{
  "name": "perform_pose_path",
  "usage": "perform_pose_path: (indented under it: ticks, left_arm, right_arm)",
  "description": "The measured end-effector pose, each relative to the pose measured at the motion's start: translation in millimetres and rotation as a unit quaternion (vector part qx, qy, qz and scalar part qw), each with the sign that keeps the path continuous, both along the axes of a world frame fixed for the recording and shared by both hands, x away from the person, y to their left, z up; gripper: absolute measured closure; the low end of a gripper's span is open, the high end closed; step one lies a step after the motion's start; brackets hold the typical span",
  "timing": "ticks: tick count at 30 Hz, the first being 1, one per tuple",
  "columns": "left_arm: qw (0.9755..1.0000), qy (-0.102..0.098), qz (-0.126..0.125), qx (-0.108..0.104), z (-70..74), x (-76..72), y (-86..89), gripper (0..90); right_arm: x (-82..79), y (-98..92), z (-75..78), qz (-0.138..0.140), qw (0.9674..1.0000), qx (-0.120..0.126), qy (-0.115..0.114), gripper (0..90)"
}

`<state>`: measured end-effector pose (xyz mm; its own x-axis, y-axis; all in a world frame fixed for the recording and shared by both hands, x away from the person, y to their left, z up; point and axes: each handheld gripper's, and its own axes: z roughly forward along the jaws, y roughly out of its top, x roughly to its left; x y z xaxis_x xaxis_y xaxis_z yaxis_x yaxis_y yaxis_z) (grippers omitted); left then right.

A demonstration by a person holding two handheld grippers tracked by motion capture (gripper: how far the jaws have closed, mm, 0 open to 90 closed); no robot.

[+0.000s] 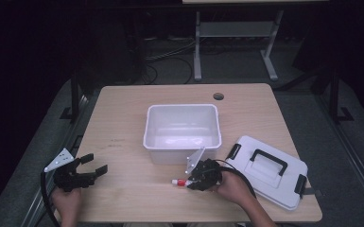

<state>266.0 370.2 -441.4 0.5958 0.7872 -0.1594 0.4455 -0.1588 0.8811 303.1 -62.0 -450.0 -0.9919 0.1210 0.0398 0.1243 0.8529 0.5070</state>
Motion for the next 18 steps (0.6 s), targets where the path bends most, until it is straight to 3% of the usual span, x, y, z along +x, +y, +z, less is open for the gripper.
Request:
perform_pose_path:
  ticks: [10,18]
  left_arm:
    - [1.0000,-0.001,0.001,0.000,0.4,-0.9,0.5,14.5]
    - [1.0000,-0.002,0.003,0.000,0.7,-1.3,0.9,14.5]
  right_arm:
    - [-3.9,1.5,5.0,0.021,0.9996,0.003,0.017,71.1]
    - [-6.9,3.9,27.8,0.037,0.9991,0.014,0.017,71.1]
